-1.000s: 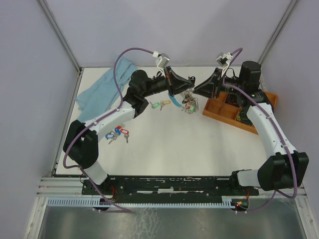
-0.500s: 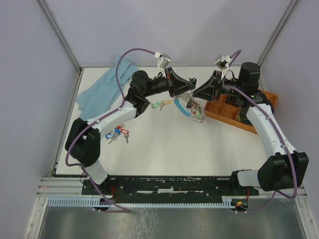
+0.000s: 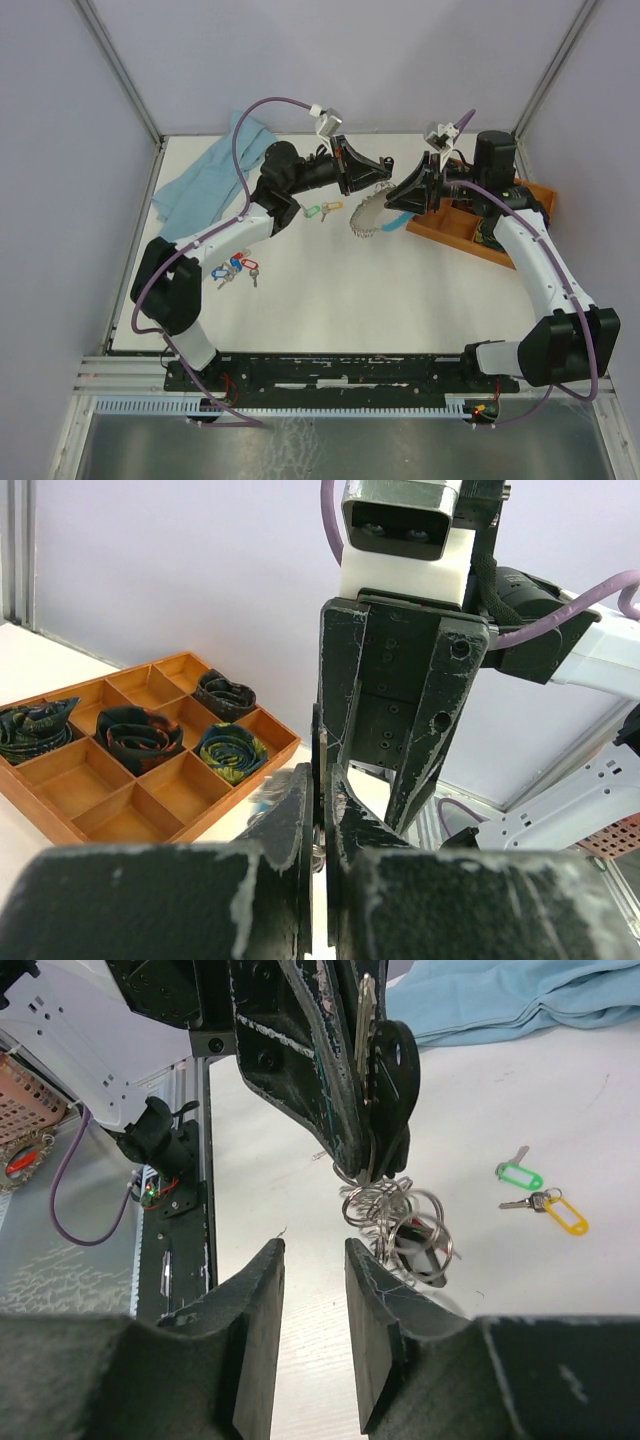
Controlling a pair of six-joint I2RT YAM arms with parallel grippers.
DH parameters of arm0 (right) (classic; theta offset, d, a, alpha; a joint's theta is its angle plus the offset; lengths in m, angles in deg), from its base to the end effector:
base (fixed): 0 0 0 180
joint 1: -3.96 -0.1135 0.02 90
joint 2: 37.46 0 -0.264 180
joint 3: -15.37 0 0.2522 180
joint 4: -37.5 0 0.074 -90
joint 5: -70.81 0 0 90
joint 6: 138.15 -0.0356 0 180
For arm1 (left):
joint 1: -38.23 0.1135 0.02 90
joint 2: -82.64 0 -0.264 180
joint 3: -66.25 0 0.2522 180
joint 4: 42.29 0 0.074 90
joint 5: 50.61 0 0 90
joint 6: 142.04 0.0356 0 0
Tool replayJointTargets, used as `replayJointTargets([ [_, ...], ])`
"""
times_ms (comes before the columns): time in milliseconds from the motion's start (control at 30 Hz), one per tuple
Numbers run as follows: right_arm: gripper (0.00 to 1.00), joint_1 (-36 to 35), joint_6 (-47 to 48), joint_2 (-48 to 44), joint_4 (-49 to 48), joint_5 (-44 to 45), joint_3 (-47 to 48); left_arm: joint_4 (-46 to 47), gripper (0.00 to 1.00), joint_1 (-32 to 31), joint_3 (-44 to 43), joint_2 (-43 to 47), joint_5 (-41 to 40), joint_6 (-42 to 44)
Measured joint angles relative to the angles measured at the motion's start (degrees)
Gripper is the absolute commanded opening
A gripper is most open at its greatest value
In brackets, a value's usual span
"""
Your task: Remove the keys from the keyring
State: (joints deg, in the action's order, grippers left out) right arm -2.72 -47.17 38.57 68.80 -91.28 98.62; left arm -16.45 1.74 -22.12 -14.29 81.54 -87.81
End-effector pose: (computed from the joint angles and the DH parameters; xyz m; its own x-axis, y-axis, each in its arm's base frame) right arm 0.2782 0.0667 0.3667 -0.3898 -0.0510 -0.9195 -0.9054 0.2035 0.3726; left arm 0.3051 -0.2554 0.3679 -0.3651 -0.2690 -0.8913 0.9153 0.0712 -0.3964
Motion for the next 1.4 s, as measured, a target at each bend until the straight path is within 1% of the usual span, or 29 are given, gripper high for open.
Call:
replayJointTargets([
  [133,0.42,-0.2,0.7,0.0,0.5,0.5,0.0,0.0,0.03,0.0,0.0,0.0,0.0,0.0],
  [233,0.44,-0.2,1.0,-0.1,1.2,2.6,0.0,0.2,0.03,0.0,0.0,0.0,0.1,0.0],
  [367,0.49,0.2,1.1,-0.4,1.6,5.3,0.0,1.2,0.03,0.0,0.0,0.0,0.5,-0.1],
  [533,0.52,0.5,1.0,-1.0,1.6,5.5,0.0,2.1,0.03,0.0,0.0,-0.1,1.6,-0.9],
  [933,0.52,0.3,0.9,-1.3,-0.4,1.3,0.0,4.8,0.03,0.0,0.0,-0.7,3.1,-3.6],
  [1100,0.51,-0.3,1.1,-1.3,-0.8,-1.0,-0.1,5.2,0.03,0.0,0.0,-0.8,3.1,-4.0],
  [1400,0.52,-0.5,6.1,-1.3,2.9,-3.9,-0.1,5.4,0.03,0.0,0.0,-0.8,3.1,-4.1],
])
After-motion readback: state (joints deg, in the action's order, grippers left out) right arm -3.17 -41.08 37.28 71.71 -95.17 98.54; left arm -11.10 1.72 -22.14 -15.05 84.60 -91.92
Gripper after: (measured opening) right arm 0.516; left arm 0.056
